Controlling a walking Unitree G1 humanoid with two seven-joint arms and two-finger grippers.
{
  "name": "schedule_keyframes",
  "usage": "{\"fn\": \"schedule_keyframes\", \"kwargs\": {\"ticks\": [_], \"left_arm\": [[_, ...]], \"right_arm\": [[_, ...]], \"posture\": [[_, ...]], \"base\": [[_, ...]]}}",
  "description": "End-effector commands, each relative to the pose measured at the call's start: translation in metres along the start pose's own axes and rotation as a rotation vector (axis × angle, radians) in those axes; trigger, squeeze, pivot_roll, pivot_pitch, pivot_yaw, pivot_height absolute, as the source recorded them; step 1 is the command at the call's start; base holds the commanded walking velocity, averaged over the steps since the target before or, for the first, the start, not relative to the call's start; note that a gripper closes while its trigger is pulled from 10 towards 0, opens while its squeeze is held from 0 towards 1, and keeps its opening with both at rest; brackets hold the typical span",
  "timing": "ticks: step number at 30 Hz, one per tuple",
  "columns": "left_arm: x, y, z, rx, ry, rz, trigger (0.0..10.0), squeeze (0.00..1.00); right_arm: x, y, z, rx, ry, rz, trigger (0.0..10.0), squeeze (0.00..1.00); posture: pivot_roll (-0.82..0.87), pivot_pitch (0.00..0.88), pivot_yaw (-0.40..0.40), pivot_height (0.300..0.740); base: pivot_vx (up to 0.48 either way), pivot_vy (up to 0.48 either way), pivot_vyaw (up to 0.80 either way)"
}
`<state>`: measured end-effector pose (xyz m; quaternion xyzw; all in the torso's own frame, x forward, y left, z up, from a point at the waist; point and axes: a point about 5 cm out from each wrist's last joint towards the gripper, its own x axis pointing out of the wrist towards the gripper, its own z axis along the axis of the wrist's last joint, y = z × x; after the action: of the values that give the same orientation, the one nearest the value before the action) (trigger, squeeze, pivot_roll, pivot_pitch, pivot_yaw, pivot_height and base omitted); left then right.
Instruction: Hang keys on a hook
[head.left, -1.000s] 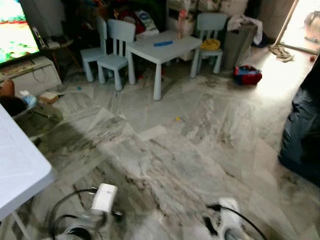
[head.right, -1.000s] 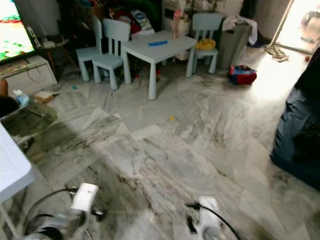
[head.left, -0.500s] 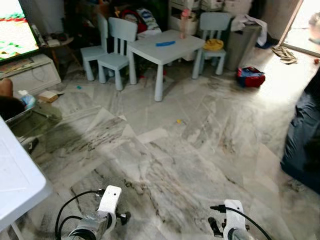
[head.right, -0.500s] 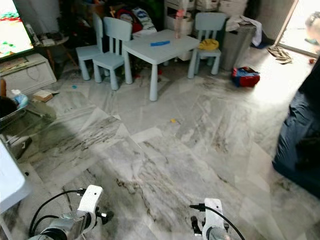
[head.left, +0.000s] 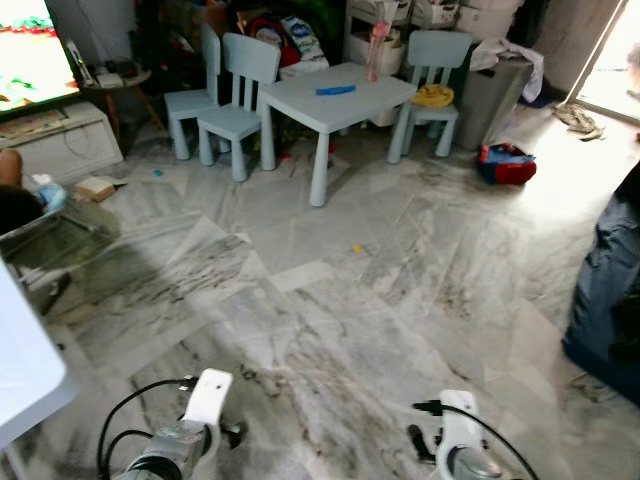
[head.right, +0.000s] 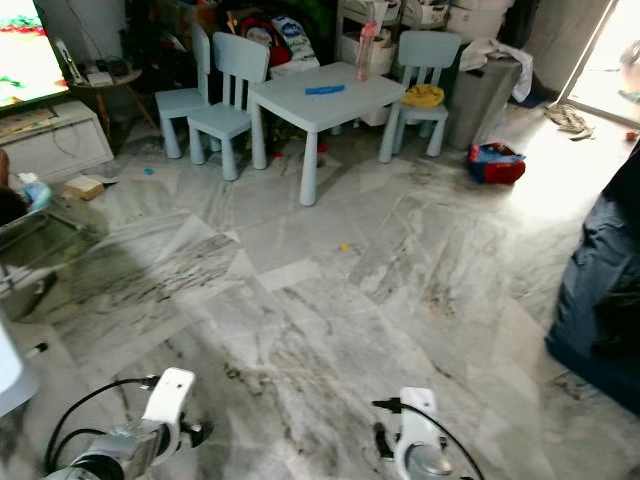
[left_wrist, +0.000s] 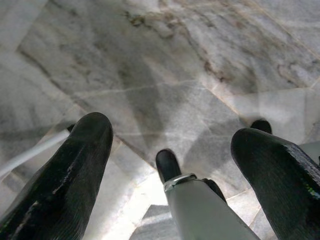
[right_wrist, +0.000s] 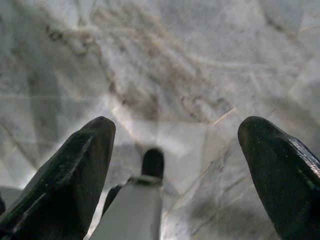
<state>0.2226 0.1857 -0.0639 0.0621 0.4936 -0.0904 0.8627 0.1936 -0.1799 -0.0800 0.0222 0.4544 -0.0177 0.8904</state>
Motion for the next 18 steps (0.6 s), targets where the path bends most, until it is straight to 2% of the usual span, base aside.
{"fn": "schedule_keyframes", "kwargs": {"ticks": [1, 18], "left_arm": [[0.0012, -0.0057, 0.0045, -0.002, -0.009, -0.017, 10.0, 0.0], [0.0013, -0.0059, 0.0051, 0.003, 0.004, -0.013, 10.0, 0.0]], "right_arm": [[-0.0003, -0.0076, 0.0026, 0.006, -0.003, -0.025, 10.0, 0.0], [0.0, -0.0082, 0.0039, -0.002, 0.006, -0.024, 10.0, 0.0]], "posture": [[0.02, 0.004, -0.039, 0.74], [0.02, 0.003, -0.04, 0.74]], "base": [[0.0, 0.0, 0.0], [0.0, 0.0, 0.0]]}}
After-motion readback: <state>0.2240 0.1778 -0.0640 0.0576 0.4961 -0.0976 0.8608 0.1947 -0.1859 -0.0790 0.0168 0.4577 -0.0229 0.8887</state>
